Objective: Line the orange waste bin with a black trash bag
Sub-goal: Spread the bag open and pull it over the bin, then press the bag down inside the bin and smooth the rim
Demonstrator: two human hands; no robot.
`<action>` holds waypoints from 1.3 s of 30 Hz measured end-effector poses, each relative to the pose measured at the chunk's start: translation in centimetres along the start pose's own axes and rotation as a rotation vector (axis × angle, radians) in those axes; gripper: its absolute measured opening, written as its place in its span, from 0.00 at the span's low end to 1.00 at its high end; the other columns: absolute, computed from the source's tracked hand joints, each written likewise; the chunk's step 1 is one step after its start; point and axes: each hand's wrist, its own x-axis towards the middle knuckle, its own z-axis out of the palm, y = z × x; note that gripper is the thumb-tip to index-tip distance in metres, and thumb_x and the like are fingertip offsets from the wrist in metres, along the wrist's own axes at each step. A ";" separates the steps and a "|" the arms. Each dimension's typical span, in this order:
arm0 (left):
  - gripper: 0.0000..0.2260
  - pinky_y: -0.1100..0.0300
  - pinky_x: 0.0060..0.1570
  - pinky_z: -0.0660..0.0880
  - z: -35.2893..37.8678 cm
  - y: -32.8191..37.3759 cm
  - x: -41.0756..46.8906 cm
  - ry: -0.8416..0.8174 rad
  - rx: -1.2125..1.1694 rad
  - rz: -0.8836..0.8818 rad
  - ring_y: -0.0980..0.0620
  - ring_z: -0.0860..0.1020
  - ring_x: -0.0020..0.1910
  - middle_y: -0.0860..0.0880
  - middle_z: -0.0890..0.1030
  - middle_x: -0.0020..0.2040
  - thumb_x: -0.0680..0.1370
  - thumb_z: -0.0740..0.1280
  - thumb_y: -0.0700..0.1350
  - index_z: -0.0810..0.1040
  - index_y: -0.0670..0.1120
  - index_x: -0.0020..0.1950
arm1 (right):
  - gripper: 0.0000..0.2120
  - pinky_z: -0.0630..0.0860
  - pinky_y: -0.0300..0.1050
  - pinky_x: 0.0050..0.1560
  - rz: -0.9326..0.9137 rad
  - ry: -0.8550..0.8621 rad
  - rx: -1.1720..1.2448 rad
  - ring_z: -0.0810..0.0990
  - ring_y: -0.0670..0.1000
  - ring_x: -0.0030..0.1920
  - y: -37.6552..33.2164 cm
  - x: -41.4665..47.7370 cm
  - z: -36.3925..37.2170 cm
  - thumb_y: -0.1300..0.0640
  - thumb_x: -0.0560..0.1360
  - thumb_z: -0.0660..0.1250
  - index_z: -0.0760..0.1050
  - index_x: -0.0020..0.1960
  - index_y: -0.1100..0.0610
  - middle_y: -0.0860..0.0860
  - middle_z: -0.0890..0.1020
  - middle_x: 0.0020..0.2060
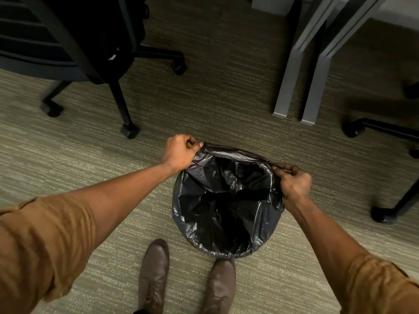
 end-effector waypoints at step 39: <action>0.22 0.39 0.84 0.57 5.2 0.5 -14.2 -0.536 1.065 0.788 0.35 0.75 0.76 0.38 0.85 0.66 0.87 0.58 0.54 0.83 0.41 0.66 | 0.19 0.69 0.58 0.69 -1.091 -0.509 -1.510 0.73 0.63 0.70 3.0 -13.5 2.2 0.48 0.78 0.63 0.80 0.64 0.54 0.58 0.79 0.67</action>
